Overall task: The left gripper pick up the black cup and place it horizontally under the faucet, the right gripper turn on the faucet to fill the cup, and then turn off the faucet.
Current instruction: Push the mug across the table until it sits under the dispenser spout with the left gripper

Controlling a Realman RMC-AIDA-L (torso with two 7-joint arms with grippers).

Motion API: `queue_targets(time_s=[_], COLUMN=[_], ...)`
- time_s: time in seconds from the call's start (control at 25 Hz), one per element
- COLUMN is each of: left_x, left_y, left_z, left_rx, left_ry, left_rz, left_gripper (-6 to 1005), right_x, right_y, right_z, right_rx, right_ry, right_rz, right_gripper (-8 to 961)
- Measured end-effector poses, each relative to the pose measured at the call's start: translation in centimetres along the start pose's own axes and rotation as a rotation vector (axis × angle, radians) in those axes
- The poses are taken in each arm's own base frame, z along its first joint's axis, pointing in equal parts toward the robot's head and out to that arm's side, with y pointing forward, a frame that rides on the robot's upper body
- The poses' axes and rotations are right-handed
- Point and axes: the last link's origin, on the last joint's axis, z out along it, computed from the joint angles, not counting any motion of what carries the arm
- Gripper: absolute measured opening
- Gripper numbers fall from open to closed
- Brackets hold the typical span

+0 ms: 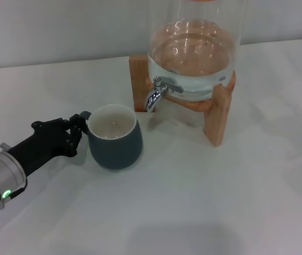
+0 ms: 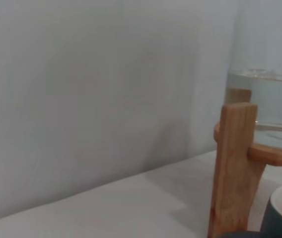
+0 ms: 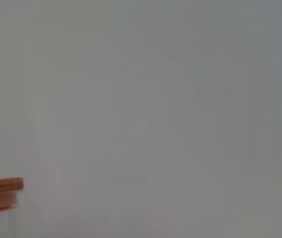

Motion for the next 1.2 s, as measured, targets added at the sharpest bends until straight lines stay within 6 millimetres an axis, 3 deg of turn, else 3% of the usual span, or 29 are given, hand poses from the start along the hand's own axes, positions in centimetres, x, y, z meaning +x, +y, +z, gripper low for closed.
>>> queue_targets(time_s=[1.2], left_x=[1.6], left_y=[1.0], left_z=[3.5], left_rx=[-0.08], left_ry=[-0.103], left_rz=[0.033], left_gripper=[178], right_x=[0.3], right_y=[0.6], right_z=[0.2], right_rx=[-0.029], right_ry=[-0.006], right_rz=[0.015], right_gripper=[704])
